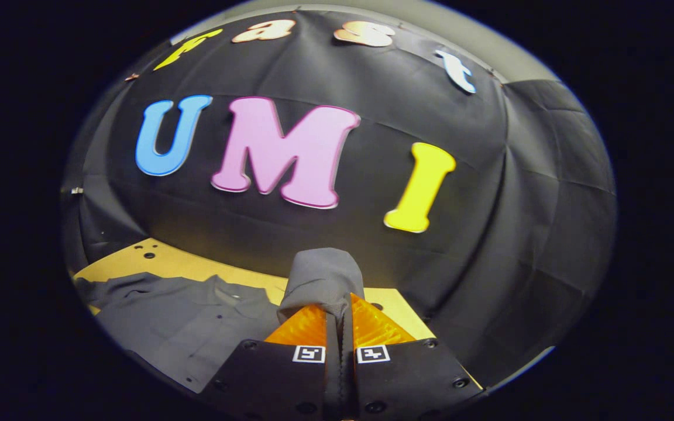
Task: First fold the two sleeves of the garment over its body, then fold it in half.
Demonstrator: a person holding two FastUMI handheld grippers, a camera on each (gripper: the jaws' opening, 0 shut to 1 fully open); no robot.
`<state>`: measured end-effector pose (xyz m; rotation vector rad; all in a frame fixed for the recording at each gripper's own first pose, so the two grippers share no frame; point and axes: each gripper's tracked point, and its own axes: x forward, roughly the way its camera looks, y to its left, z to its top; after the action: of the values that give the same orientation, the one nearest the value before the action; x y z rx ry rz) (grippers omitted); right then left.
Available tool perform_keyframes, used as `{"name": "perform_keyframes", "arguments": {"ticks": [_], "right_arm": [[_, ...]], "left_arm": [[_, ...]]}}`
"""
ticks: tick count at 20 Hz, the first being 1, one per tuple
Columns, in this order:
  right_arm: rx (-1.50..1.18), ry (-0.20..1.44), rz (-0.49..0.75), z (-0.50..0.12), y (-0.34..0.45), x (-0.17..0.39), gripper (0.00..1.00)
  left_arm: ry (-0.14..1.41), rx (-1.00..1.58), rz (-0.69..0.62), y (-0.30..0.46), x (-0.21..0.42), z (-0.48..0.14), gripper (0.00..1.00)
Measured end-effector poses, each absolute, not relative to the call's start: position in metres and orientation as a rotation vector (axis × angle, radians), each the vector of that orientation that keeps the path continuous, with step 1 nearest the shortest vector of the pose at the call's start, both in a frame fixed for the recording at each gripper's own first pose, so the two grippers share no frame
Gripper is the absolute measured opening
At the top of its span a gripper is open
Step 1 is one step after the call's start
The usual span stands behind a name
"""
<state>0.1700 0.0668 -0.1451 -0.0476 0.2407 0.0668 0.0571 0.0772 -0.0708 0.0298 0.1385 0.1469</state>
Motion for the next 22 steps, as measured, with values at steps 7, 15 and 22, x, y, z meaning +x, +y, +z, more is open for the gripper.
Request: {"name": "perform_keyframes", "arguments": {"ticks": [7,15,22], "right_arm": [[-0.138,0.275,0.239,-0.169,0.210,0.188,0.05],[-0.187,0.408,0.390,-0.257,0.336,0.195,0.10],[-0.177,0.556,0.434,-0.316,0.386,0.182,0.14]], "left_arm": [[0.188,0.007,0.226,0.160,0.047,-0.113,0.94],[0.261,-0.061,0.256,0.201,0.025,-0.179,0.96],[0.342,-0.119,0.274,0.212,0.017,-0.238,0.96]]}}
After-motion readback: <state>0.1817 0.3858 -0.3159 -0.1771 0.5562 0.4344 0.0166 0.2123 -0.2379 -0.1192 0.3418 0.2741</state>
